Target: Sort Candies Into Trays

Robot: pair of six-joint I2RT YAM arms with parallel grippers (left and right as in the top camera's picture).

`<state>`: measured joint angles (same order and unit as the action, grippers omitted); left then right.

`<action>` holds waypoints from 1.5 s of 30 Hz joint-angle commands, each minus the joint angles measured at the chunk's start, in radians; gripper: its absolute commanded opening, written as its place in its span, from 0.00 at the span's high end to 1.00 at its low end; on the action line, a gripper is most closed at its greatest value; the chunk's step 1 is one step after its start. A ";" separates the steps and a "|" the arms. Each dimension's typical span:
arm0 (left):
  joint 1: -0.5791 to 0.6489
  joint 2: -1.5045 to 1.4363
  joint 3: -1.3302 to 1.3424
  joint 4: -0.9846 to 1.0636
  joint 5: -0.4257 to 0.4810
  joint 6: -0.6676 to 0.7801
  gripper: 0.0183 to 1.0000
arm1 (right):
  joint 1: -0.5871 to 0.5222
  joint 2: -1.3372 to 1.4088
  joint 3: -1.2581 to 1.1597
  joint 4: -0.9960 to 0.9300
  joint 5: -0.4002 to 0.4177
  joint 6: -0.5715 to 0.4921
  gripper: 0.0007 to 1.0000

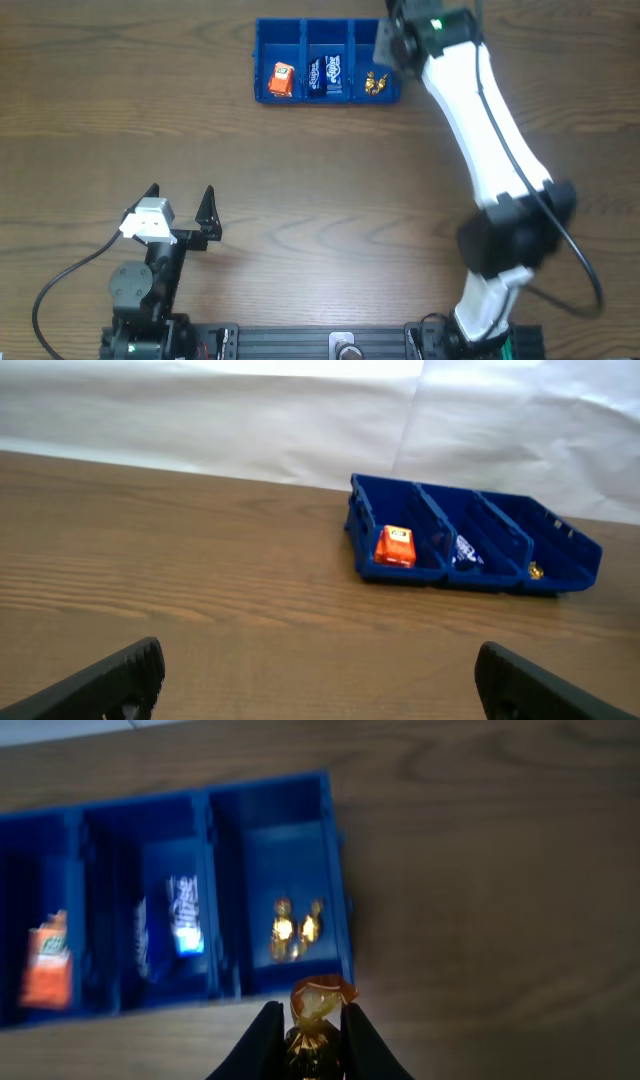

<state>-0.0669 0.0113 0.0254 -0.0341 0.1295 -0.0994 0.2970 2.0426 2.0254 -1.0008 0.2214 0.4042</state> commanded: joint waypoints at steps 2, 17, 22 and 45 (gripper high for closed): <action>0.003 -0.008 -0.021 -0.031 0.018 0.014 0.00 | -0.005 0.294 0.150 0.100 0.014 -0.077 0.85; 0.003 -0.008 -0.021 -0.031 0.018 0.014 0.00 | -0.053 -0.111 -0.031 0.125 0.080 -0.156 0.39; 0.003 -0.008 -0.021 -0.031 0.018 0.014 0.00 | -0.136 -0.683 -0.674 0.314 0.085 -0.173 0.26; 0.003 -0.008 -0.021 -0.031 0.018 0.014 0.00 | -0.242 -2.040 -1.981 0.843 -0.111 -0.268 0.00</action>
<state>-0.0673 0.0101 0.0277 -0.0380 0.1291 -0.0994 0.0620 0.0116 0.0547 -0.1596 0.1265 0.1921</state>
